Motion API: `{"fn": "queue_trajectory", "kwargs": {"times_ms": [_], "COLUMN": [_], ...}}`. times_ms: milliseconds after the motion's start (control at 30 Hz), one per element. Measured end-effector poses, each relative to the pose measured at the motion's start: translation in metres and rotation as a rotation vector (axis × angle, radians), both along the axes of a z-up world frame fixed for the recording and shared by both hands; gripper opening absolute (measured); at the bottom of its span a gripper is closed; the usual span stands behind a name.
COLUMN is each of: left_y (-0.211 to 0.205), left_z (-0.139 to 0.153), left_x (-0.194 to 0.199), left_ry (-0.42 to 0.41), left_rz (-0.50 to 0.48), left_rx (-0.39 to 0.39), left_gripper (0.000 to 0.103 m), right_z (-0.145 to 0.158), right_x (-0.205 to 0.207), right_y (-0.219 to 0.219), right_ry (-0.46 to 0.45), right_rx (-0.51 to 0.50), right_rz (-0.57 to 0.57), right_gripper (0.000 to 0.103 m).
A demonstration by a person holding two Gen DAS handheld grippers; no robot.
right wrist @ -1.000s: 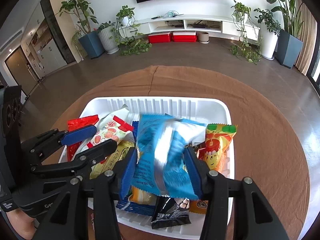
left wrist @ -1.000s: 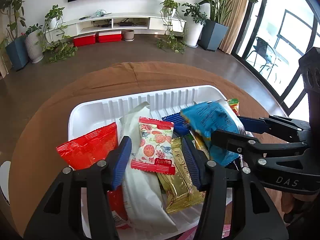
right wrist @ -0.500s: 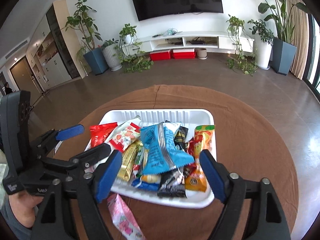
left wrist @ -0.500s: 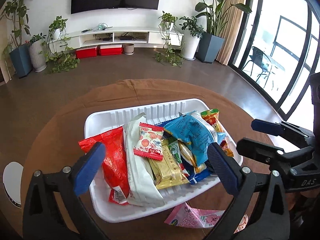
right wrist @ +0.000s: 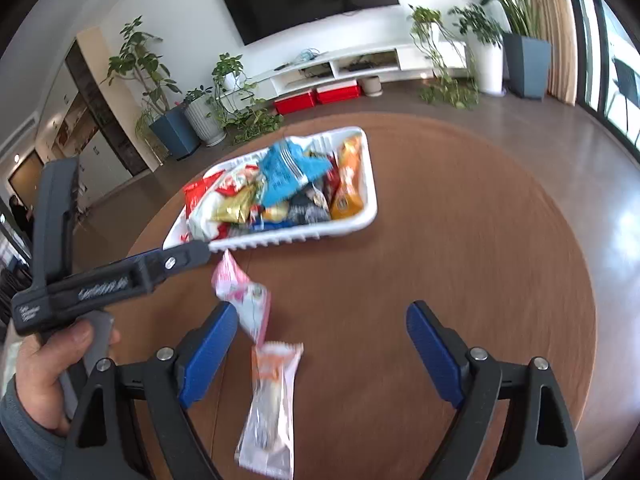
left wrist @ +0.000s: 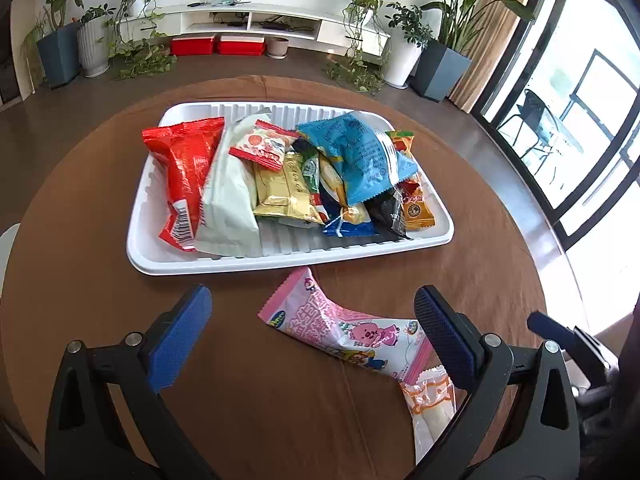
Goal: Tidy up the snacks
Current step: 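Grasp the pink cartoon packet with the left gripper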
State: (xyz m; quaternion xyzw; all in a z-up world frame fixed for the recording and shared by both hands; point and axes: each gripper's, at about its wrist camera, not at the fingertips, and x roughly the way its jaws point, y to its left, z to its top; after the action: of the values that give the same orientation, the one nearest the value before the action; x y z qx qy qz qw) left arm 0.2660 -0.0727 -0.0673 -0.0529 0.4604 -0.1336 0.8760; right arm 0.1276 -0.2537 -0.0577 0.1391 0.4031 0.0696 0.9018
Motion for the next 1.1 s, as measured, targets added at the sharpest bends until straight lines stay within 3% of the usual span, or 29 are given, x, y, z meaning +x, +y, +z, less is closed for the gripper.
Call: {"fn": "queue_trajectory", "kwargs": {"times_ms": [333,633,700,933,1100], "left_y": [-0.04,-0.027,-0.026,-0.032,-0.031], "left_z": [-0.039,-0.045,-0.046,-0.051,-0.049], "left_x": [0.007,-0.011,-0.013,-0.017,-0.012], "left_ry": [0.109,0.111,0.113,0.105,0.093], "left_rz": [0.019,0.0,-0.017,-0.054,-0.072], "left_rx": [0.155,0.186,0.184,0.216,0.24], "left_gripper": [0.102,0.101,0.089,0.073,0.053], "right_z": [-0.018,-0.02,-0.021,-0.027,-0.03], "right_x": [-0.031,-0.038,-0.039,-0.049,-0.054], "right_y": [-0.015,-0.009,-0.006,0.006,0.012], "right_ry": [0.02,0.008,0.012,0.032,0.04], "right_rx": [0.046,0.047,0.05,0.032,0.02], "right_rz": [-0.017,0.002,0.006,0.021,0.031], "right_gripper": [0.089,0.089,0.089,0.089,0.088]}}
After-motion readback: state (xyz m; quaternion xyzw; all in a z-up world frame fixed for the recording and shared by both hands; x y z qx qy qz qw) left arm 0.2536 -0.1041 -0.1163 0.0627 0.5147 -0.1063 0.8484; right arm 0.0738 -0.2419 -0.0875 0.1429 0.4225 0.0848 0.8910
